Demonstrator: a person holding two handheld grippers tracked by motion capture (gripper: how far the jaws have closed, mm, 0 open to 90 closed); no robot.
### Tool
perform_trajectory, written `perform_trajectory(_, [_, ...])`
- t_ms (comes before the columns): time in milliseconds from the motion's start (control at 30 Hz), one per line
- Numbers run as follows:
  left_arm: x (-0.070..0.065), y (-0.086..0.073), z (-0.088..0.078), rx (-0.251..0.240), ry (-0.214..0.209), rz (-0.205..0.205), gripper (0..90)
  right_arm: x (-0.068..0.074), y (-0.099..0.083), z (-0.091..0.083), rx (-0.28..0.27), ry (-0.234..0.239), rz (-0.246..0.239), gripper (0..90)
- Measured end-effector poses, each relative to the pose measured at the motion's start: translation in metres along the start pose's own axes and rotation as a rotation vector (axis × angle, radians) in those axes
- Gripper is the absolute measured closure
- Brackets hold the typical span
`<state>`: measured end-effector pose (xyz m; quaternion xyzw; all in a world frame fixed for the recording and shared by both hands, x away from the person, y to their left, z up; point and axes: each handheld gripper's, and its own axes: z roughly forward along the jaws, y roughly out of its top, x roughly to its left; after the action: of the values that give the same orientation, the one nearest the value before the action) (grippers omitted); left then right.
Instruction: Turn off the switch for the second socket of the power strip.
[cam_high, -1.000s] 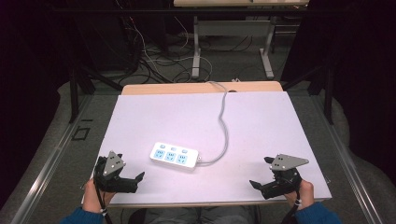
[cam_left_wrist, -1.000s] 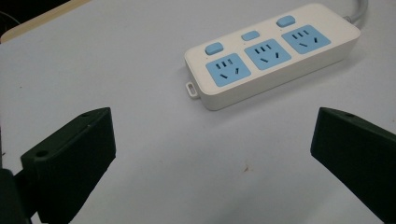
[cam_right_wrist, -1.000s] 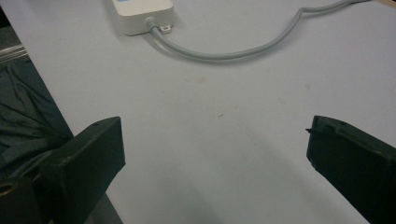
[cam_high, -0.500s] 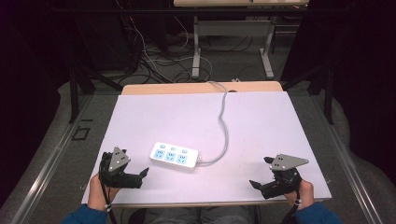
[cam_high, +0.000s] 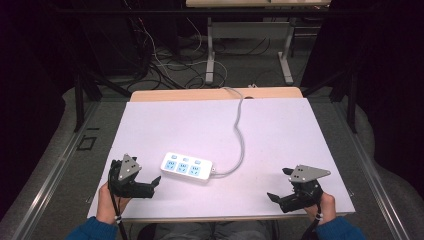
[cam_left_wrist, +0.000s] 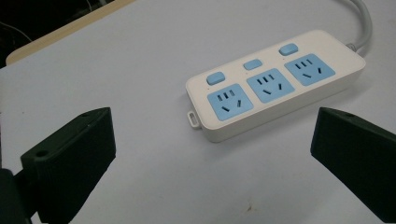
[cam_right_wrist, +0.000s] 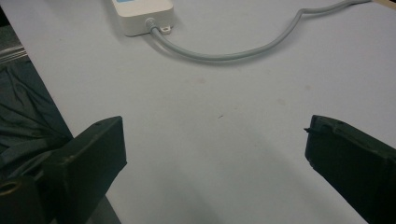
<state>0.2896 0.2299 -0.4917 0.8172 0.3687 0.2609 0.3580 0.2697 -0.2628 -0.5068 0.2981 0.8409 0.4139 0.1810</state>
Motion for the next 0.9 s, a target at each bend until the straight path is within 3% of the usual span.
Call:
perform_trajectory(267, [0.001, 0.008, 0.008, -0.004, 0.01, 0.016, 0.2, 0.0, 0.0, 0.0, 0.005, 0.005, -0.001, 4.7])
perform_trajectory(700, [0.001, 0.015, 0.018, -0.009, 0.0, -0.002, 0.2, 0.0, 0.0, 0.0, 0.005, 0.005, -0.001, 5.0])
perform_trajectory(900, [0.001, 0.019, 0.022, -0.008, 0.001, 0.008, 0.2, 0.0, 0.0, 0.0, 0.005, 0.006, -0.001, 5.1])
